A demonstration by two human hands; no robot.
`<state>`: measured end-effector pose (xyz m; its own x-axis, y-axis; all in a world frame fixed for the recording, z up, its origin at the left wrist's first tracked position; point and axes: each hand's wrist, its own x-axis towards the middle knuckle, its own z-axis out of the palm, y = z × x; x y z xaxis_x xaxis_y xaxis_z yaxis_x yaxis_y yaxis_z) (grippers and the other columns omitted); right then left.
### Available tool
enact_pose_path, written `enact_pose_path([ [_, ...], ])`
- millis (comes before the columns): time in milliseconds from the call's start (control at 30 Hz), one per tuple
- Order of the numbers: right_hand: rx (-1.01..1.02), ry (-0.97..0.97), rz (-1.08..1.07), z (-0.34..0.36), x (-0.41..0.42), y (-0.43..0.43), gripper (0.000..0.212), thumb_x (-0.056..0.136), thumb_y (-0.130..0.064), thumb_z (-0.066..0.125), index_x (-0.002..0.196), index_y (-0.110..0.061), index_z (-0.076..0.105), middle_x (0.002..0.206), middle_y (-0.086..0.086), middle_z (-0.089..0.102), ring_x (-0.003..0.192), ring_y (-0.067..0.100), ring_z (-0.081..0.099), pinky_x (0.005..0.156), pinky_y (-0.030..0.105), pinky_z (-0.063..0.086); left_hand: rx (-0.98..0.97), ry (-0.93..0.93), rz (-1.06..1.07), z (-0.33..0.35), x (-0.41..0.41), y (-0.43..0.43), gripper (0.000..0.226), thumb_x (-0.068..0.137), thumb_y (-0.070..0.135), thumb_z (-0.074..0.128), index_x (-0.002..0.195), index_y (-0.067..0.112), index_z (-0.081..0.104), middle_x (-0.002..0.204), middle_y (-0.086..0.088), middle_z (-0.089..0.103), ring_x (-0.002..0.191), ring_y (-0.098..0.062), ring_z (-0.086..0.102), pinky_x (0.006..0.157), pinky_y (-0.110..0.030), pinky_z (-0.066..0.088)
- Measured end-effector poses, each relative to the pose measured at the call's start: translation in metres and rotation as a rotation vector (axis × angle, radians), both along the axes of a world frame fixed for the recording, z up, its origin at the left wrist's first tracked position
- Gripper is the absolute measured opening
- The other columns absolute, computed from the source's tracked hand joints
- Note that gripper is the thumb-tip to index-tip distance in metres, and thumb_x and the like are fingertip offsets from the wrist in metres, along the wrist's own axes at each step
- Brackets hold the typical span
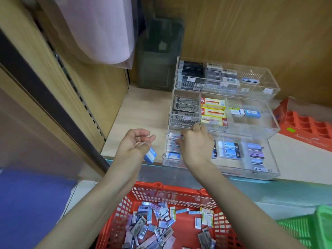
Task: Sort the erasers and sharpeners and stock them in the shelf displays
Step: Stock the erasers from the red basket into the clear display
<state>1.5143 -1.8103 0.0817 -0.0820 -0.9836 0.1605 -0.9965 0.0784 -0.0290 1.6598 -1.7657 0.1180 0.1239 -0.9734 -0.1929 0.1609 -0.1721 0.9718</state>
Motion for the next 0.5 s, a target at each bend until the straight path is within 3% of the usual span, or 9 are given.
enact_pose_path([
  [100, 0.014, 0.074, -0.036, 0.003, 0.005, -0.003, 0.035, 0.033, -0.032, 0.089, 0.053, -0.019, 0.065, 0.055, 0.002, 0.058, 0.059, 0.023, 0.058, 0.049, 0.023, 0.026, 0.034, 0.069, -0.015, 0.001, -0.003, 0.001, 0.029, 0.093, -0.014, 0.042, 0.087, 0.013, 0.051, 0.081, -0.003, 0.048, 0.084, -0.002, 0.065, 0.080, -0.018, 0.044],
  [133, 0.008, 0.089, -0.026, 0.004, 0.004, -0.003, 0.033, 0.037, -0.032, 0.089, 0.057, -0.019, 0.066, 0.059, 0.003, 0.060, 0.062, 0.024, 0.059, 0.051, 0.024, 0.024, 0.045, 0.092, -0.025, 0.003, -0.005, 0.001, 0.030, 0.092, -0.015, 0.039, 0.086, 0.012, 0.051, 0.081, -0.003, 0.048, 0.088, -0.006, 0.065, 0.081, -0.020, 0.043],
  [200, -0.023, 0.014, 0.053, 0.009, -0.001, 0.001, 0.026, 0.065, -0.031, 0.079, 0.082, -0.014, 0.070, 0.085, 0.009, 0.061, 0.085, 0.029, 0.058, 0.058, 0.028, 0.032, 0.066, 0.126, -0.049, 0.005, -0.008, 0.003, 0.034, 0.091, -0.018, 0.034, 0.084, 0.010, 0.050, 0.080, -0.005, 0.049, 0.093, -0.014, 0.063, 0.079, -0.022, 0.042],
  [267, -0.006, -0.233, 0.137, 0.013, -0.010, 0.012, 0.024, 0.084, -0.027, 0.066, 0.101, -0.011, 0.065, 0.103, 0.010, 0.053, 0.099, 0.028, 0.051, 0.070, 0.033, 0.041, 0.083, 0.171, -0.067, 0.006, -0.010, 0.006, 0.034, 0.090, -0.020, 0.033, 0.083, 0.009, 0.050, 0.077, -0.005, 0.051, 0.093, -0.016, 0.063, 0.077, -0.021, 0.043],
  [333, 0.020, -0.530, 0.170, 0.024, -0.013, 0.033, 0.020, 0.089, -0.030, 0.060, 0.100, -0.014, 0.066, 0.101, 0.005, 0.055, 0.092, 0.018, 0.052, 0.073, 0.033, 0.044, 0.080, 0.225, -0.062, 0.008, -0.013, 0.008, 0.033, 0.089, -0.020, 0.034, 0.084, 0.008, 0.051, 0.075, -0.005, 0.054, 0.095, -0.018, 0.062, 0.077, -0.022, 0.044],
  [433, 0.276, -1.122, 0.112, 0.037, -0.001, 0.068, 0.020, 0.092, -0.029, 0.057, 0.086, -0.013, 0.068, 0.079, 0.001, 0.067, 0.063, 0.002, 0.054, 0.060, 0.020, 0.041, 0.057, 0.292, -0.017, 0.009, -0.019, 0.011, 0.031, 0.090, -0.018, 0.035, 0.086, 0.009, 0.051, 0.080, -0.006, 0.058, 0.097, -0.017, 0.060, 0.078, -0.026, 0.043],
  [500, 0.435, -1.515, -0.036, 0.038, 0.007, 0.082, 0.013, 0.089, -0.021, 0.062, 0.083, -0.010, 0.066, 0.071, 0.001, 0.068, 0.056, 0.001, 0.051, 0.051, 0.015, 0.037, 0.036, 0.289, -0.017, 0.008, -0.023, 0.014, 0.030, 0.091, -0.016, 0.036, 0.087, 0.010, 0.052, 0.087, -0.007, 0.060, 0.098, -0.016, 0.058, 0.077, -0.026, 0.044],
])
